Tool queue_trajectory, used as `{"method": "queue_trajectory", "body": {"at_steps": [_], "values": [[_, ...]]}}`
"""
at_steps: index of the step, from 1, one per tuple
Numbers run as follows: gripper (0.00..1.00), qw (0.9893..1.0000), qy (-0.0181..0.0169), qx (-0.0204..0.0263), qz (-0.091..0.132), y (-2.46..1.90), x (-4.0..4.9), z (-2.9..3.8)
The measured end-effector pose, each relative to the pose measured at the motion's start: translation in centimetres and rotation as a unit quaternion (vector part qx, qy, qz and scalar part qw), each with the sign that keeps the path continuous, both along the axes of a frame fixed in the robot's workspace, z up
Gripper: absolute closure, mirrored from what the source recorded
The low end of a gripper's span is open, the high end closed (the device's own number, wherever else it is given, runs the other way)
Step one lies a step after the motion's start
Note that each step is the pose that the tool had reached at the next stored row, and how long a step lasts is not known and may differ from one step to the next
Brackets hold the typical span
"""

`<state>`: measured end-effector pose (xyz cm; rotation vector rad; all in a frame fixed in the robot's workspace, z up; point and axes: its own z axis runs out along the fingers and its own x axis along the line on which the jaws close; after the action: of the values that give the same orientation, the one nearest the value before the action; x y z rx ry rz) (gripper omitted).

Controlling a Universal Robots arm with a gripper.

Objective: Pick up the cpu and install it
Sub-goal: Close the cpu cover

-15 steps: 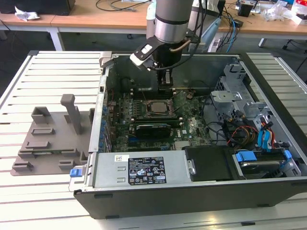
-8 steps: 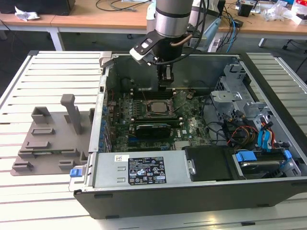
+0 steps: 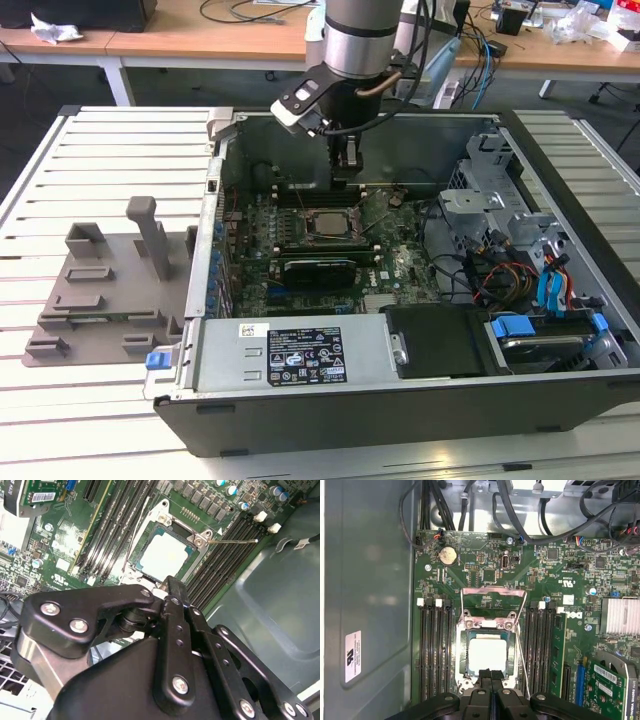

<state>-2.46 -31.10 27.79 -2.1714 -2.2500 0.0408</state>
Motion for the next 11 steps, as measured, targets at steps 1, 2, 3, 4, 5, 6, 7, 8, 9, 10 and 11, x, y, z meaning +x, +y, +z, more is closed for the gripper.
{"method": "queue_trajectory", "body": {"at_steps": [1,2,3,4,5,6,7,8,9,10,11], "values": [[0.89,1.0000,0.0001,-0.0001,0.000,0.00,0.11,0.01],[0.89,1.0000,0.0000,-0.0001,0.000,0.00,0.21,0.00],[0.89,1.0000,0.0000,-0.0002,0.000,0.00,0.43,0.00],[0.89,1.0000,0.0000,-0.0004,0.000,0.00,0.86,0.00],[0.89,1.0000,0.0000,-0.0012,0.000,0.00,1.33,0.00],[0.89,1.0000,0.0000,-0.0015,0.000,0.00,2.01,0.00],[0.89,1.0000,0.0000,-0.0015,0.000,0.00,2.30,0.00],[0.89,1.0000,0.0000,-0.0017,0.000,0.01,2.93,0.00],[0.89,1.0000,0.0000,-0.0017,0.000,0.01,3.23,0.00],[0.89,1.0000,0.0000,-0.0017,0.000,0.01,3.48,0.00],[0.89,1.0000,0.0000,-0.0017,0.000,0.01,3.81,0.00]]}}
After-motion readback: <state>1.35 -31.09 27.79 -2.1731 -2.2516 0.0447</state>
